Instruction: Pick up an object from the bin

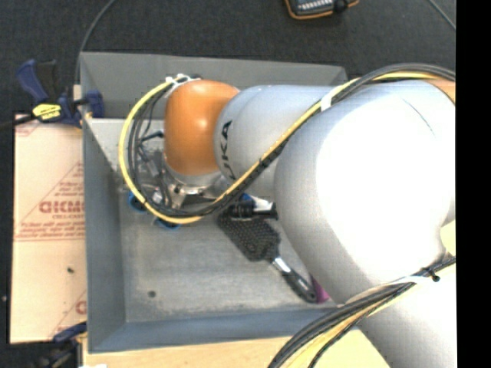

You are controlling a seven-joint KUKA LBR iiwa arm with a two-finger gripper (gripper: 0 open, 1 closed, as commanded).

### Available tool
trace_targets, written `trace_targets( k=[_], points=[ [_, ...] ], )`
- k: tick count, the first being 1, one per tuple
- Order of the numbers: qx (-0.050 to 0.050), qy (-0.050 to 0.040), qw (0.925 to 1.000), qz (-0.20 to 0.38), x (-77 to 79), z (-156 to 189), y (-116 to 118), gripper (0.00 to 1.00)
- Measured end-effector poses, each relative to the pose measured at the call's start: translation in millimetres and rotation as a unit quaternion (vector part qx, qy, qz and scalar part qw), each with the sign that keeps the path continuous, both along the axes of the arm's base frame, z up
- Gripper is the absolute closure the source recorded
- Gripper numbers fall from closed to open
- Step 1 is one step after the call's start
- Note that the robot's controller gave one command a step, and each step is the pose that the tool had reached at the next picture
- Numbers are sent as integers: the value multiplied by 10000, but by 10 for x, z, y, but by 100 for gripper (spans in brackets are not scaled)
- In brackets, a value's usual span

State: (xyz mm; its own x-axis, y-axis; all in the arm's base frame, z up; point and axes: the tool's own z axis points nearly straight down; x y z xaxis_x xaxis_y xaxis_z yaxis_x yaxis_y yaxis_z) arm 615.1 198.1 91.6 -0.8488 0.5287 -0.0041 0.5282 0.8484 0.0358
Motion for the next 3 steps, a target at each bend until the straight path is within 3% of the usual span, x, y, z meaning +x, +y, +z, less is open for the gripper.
trace_targets(
  k=[1,2,3],
  points=[
    [1,8,10000,-2,-6,107,-4,100],
    [-11,45,10000,2,-20,436,-17,100],
    [3,3,10000,6,3,718,-17,100]
  ],
)
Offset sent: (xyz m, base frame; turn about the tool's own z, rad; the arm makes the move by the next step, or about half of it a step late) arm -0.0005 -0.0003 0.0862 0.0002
